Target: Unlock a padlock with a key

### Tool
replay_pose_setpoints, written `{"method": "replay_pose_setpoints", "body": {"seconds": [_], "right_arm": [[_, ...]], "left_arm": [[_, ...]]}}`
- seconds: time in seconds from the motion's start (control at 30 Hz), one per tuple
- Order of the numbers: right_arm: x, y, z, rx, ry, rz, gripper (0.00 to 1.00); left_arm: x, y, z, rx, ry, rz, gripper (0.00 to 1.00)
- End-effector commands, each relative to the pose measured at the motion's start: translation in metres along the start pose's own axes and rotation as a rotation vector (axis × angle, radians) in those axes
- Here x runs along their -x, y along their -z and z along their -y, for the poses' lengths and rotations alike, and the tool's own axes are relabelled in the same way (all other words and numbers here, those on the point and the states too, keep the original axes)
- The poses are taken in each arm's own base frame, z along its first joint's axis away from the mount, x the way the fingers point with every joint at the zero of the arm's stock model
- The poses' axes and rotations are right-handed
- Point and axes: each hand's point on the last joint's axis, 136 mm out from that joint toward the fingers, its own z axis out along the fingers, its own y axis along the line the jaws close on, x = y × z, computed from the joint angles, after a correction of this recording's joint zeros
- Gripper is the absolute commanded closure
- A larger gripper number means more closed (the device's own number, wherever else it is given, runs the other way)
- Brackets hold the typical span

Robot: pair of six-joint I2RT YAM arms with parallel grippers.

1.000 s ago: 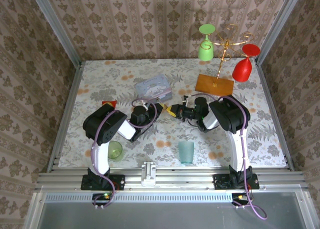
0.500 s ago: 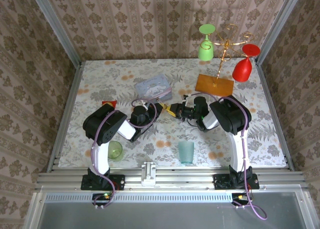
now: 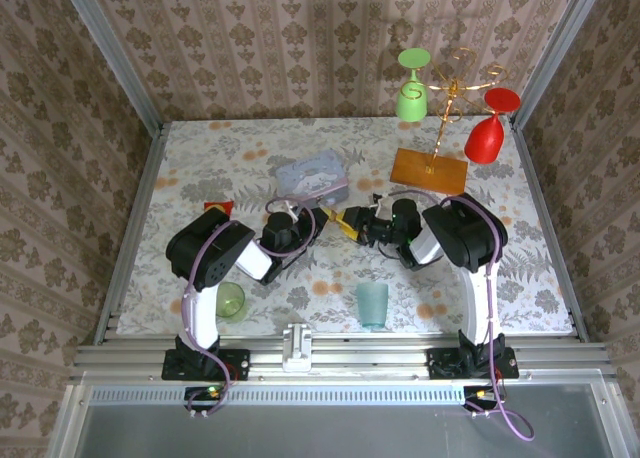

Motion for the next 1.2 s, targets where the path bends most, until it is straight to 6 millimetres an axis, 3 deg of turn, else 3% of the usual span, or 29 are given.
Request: {"method": "replay_pose_setpoints", "body": {"seconds": [0.0, 0.13, 0.33, 0.53, 0.7, 1.03, 1.17], "right_arm": [[0.008, 0.008, -0.016, 0.029, 0.067, 0.036, 0.48], [0.002, 0.008, -0.003, -0.022, 0.054, 0.015, 0.66], [-0.019, 0.013, 0.017, -0.114, 0.037, -0.063, 0.79], [-0.025, 0.017, 0.018, -0.126, 0.046, -0.074, 0.83], [-0.030, 0.006, 0.010, -0.111, 0.071, -0.091, 0.84], [-0.010, -0.017, -0.009, -0.047, 0.082, -0.078, 0.90], [-0.009, -0.015, -0.011, -0.047, 0.082, -0.068, 0.90]], "left_arm": [[-0.013, 0.006, 0.012, -0.042, -0.004, -0.055, 1.00], [-0.012, 0.009, 0.009, -0.031, -0.018, -0.044, 1.00], [-0.013, 0.008, 0.009, -0.032, -0.022, -0.048, 1.00], [-0.013, 0.005, 0.012, -0.040, -0.018, -0.049, 1.00], [-0.012, 0.006, 0.016, -0.051, -0.014, -0.050, 1.00], [-0.017, 0.006, 0.024, -0.069, -0.012, -0.070, 1.00], [-0.017, 0.008, 0.020, -0.060, -0.006, -0.065, 1.00]]}}
